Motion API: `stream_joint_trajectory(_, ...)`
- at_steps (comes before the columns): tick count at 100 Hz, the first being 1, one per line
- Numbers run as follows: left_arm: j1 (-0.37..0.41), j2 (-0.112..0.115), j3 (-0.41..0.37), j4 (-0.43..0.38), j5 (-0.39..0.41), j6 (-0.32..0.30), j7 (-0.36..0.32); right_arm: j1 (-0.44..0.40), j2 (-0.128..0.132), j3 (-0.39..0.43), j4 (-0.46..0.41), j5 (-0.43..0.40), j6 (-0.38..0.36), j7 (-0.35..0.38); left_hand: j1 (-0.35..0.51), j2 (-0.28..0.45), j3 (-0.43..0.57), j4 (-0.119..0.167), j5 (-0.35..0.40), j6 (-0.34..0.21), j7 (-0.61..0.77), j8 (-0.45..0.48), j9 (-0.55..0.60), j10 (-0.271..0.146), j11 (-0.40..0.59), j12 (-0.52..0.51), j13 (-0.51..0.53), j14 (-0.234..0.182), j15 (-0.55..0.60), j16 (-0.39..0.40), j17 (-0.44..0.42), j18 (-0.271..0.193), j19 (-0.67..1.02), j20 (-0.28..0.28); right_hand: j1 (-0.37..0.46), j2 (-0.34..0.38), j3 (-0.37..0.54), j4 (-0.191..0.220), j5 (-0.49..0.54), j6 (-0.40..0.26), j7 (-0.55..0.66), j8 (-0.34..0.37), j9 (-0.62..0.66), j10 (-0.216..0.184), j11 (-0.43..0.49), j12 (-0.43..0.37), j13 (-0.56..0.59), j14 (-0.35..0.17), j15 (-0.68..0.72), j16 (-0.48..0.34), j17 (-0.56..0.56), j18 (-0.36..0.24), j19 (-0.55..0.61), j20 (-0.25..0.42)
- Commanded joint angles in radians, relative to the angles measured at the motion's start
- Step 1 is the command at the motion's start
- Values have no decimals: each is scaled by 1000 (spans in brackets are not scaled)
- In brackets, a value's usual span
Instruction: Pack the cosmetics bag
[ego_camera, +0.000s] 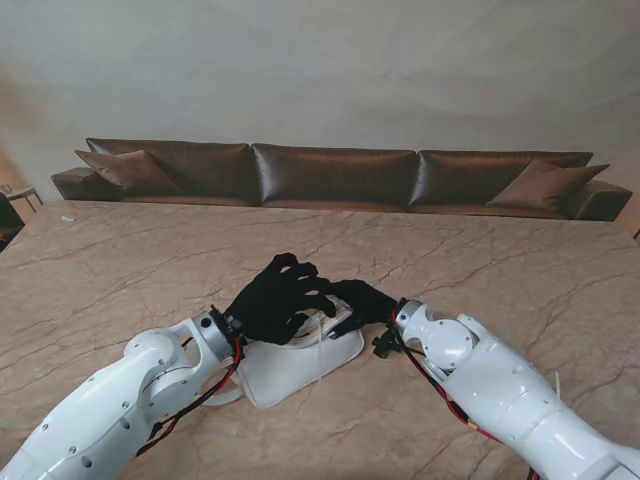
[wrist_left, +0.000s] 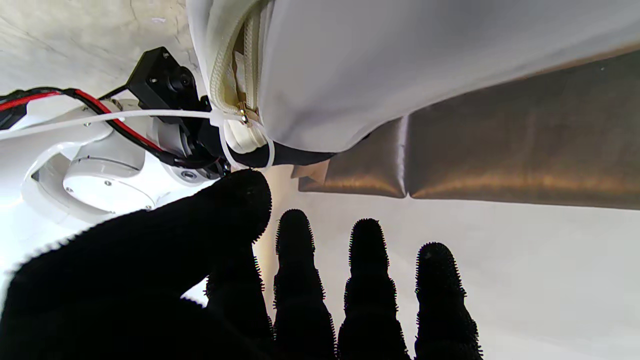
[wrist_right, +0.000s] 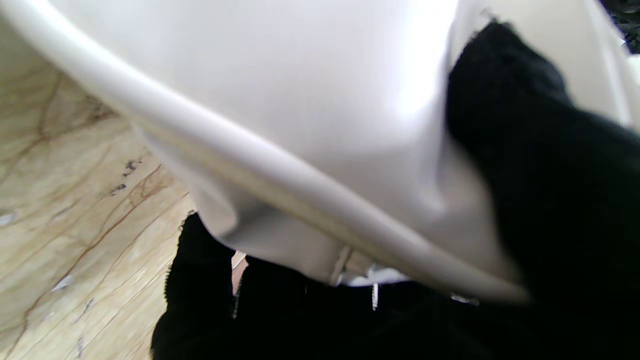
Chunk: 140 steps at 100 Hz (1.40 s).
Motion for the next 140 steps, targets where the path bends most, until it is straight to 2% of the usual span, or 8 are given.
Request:
stream_joint_trajectory(1,-18,-6,15,12,20,6,3,-15,-4,-7,-1,-1,3,6,-44,-50,36,-5,-10,-47,64,29,-31,-24,17,14,-24,-17,10,8,-15,-16,16,-6,144,277,120,22,134,-116,74,-16,105,-22,46,13,74,32,87,26,-2,3,14,5)
stream_joint_trajectory(15,-48,-4,47,39,24,24,-9,-16,-5,-6,1,4,0,6,-64,-98,-16,-99,23,-92,211,77,-37,-20,19,25,-33,-10,14,13,-16,-15,5,-18,144,277,120,21,133,-117,79,-21,106,-21,46,13,74,32,86,26,-2,3,14,5)
stream_joint_trajectory(25,-57,-1,58,48,36,51,-14,-15,-5,-8,5,8,-5,9,-69,-97,-69,-123,28,-114,260,100,-36,-15,21,29,-33,-7,19,20,-15,-16,2,-19,143,279,119,21,133,-117,80,-24,106,-23,45,13,74,32,86,26,-2,3,14,6)
stream_joint_trajectory(56,-56,-3,42,56,-13,35,-82,-8,-10,-17,26,21,-14,16,-61,5,-139,-121,118,-164,337,249,-45,-27,6,44,-55,-18,4,29,-18,-40,-81,6,143,286,115,20,131,-120,83,-27,105,-22,43,12,72,30,82,25,-5,4,10,5)
stream_joint_trajectory(86,-63,-4,47,52,-59,32,-155,-7,-12,-20,31,33,-11,24,23,17,-92,-146,217,-85,355,309,-28,-26,9,48,-76,-28,-2,31,-18,-65,-148,56,161,331,103,17,126,-127,90,-10,100,-22,43,15,67,32,79,25,-9,5,4,4)
stream_joint_trajectory(100,-51,-11,43,31,-209,46,-294,-8,-15,-24,33,23,-11,11,140,7,-116,-172,211,21,450,369,-48,-3,14,53,-124,-27,-1,31,-22,-96,-214,40,234,379,97,25,174,-134,63,150,110,-31,73,30,84,37,90,61,1,6,13,10)
stream_joint_trajectory(120,-46,3,9,-13,-495,93,-559,-13,-25,-24,45,-15,-19,-47,64,-70,63,-143,246,42,495,447,-84,12,-3,78,-212,-40,-36,14,-38,-141,-472,111,334,441,95,33,242,-133,100,464,132,-55,200,132,135,51,200,118,43,23,69,21)
stream_joint_trajectory(140,-61,23,-12,-29,-612,120,-694,-13,-31,-24,55,-29,-20,-73,-49,-159,257,-104,292,44,499,495,-96,3,-21,89,-227,-60,-116,22,-10,-153,-578,-29,385,535,80,86,285,-137,145,538,170,-57,259,196,185,71,308,185,80,43,107,30)
